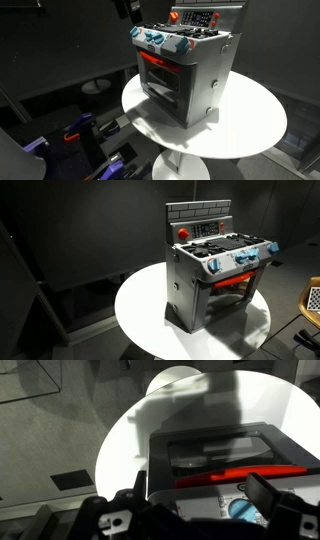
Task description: Push the bottom orange button on the left side of the button display above the hob
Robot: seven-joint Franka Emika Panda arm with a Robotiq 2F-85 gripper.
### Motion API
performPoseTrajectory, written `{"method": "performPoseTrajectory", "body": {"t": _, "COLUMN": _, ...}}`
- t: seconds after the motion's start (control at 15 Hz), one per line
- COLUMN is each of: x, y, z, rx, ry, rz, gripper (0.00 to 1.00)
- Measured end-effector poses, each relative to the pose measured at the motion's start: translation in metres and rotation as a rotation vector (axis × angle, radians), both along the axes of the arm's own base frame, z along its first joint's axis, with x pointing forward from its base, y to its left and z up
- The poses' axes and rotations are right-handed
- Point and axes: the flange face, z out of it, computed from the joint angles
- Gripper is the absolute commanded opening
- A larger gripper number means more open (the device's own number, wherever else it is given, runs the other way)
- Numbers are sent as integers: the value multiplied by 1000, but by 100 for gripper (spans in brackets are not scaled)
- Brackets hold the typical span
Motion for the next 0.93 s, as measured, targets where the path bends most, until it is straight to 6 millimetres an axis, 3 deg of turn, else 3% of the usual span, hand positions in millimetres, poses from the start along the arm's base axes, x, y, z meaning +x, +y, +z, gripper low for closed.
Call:
{"method": "performPoseTrajectory", "body": {"t": 0.53, "x": 4, "y": 0, "z": 5, "rx": 0, "ry": -7, "rz": -1, "gripper": 100}}
{"method": "performPoseTrajectory", "body": {"t": 0.93, "x": 34, "y": -2, "z": 24, "rx": 13, "ry": -55, "rz": -43, "gripper": 100}}
